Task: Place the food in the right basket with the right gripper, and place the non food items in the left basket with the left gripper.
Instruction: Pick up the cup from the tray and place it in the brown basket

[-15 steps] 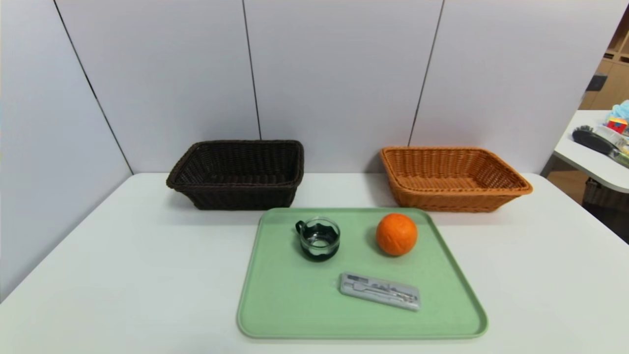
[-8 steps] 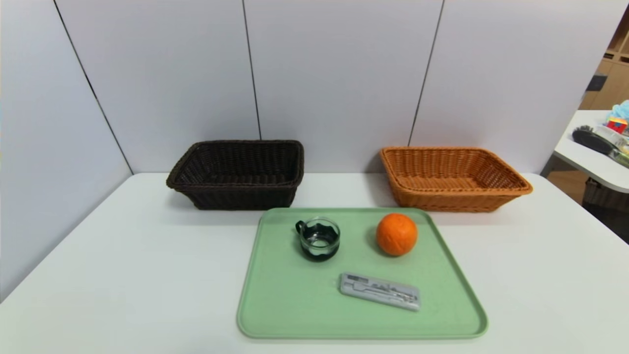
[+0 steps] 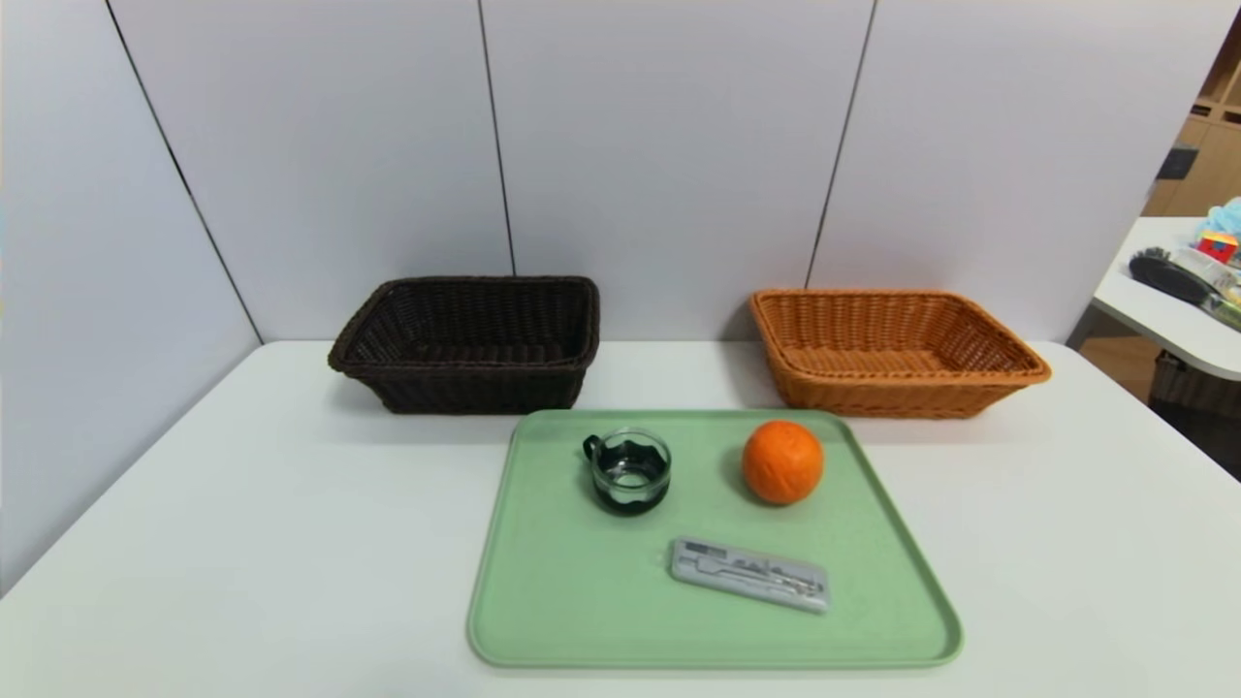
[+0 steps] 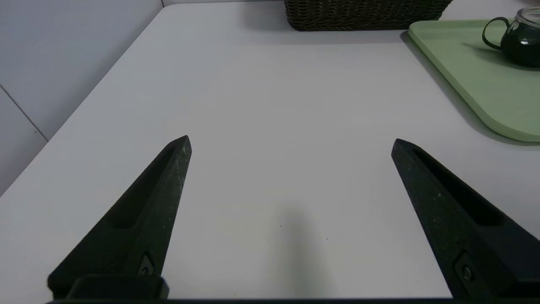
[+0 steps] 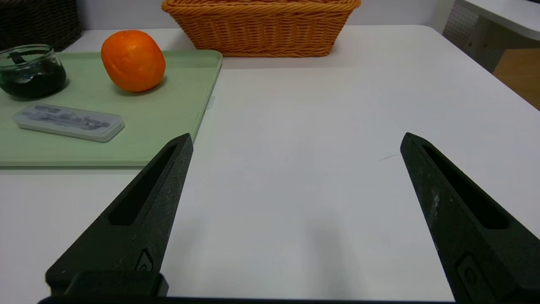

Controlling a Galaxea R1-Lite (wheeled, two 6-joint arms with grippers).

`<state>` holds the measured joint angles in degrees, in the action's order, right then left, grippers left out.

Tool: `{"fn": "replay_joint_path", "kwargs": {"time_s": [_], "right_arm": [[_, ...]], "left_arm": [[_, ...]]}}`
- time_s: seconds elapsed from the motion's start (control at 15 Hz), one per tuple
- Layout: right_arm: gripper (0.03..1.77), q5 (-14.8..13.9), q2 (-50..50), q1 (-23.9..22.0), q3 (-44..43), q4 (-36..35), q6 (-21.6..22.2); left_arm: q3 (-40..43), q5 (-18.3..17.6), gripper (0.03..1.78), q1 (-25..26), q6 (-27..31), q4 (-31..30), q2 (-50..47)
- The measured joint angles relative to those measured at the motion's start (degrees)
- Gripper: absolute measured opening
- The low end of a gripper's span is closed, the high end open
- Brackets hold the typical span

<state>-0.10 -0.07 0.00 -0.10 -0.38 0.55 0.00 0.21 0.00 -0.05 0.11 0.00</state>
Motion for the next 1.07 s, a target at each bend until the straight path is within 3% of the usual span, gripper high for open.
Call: {"fn": "replay_joint_path", "kwargs": {"time_s": [0.4,0.6,0.87,1.07], "right_arm": [[1.70,0.00,0.00,0.00,-0.11,0.20,-0.30],[1.70,0.05,0.00,0.00,-4.96,3.12,0.11],[1.70,2.68,1.15,0.00,-16.19,17.71,0.16],[1.70,3.68,7.18,0.41,-21.46,20.97,0.20]], "left_arm": [[-0.18,-0.32,1.69,0.00,1.37,0.05,0.00],[-3.11,-0.65,1.69,0.00,1.30,1.82,0.00],[-12.42,-1.66,1.69,0.00,1.34,13.29,0.71],[-19.04,-3.23,1.69,-0.05,1.30,19.32,5.45]]}}
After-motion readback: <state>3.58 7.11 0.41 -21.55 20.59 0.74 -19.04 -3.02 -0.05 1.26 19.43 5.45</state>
